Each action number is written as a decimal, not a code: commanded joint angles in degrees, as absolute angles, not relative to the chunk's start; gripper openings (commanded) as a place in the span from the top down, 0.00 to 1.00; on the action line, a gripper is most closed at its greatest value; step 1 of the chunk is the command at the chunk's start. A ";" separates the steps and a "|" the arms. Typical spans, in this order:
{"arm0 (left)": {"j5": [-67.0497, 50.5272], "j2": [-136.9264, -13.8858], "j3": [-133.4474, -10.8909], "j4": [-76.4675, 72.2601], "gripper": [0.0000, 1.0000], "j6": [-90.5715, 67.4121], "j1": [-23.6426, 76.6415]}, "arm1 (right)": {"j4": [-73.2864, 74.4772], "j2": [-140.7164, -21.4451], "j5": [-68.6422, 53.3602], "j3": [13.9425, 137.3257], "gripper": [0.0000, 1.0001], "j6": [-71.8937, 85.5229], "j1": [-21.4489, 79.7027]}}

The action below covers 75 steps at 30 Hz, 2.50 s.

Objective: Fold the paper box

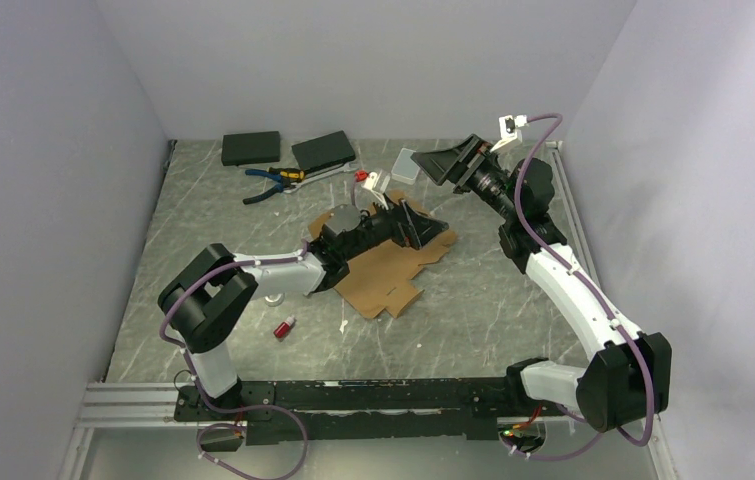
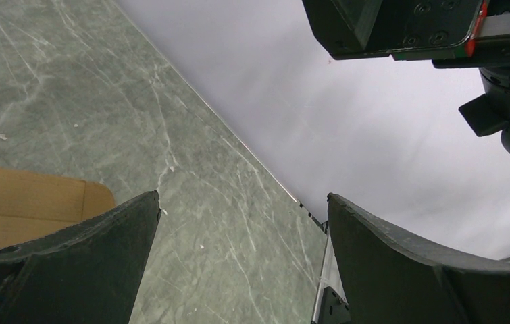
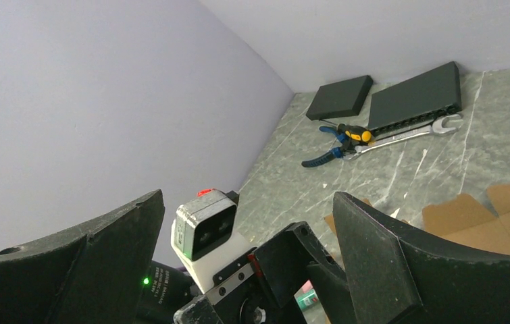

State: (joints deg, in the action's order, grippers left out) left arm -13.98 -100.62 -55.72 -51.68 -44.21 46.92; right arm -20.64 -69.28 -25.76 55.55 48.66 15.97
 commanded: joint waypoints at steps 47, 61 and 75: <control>7.13 -74.08 -53.23 16.51 0.00 -24.87 40.40 | 15.54 -62.68 -62.36 52.06 0.00 -11.39 0.35; -0.82 -66.99 -40.56 10.33 0.00 -30.44 29.44 | -2.62 -69.93 -47.66 39.43 0.04 14.61 -1.87; -1.07 -58.71 -32.20 1.62 0.02 -34.20 27.16 | -18.52 -86.98 -41.06 33.54 0.03 41.35 -4.57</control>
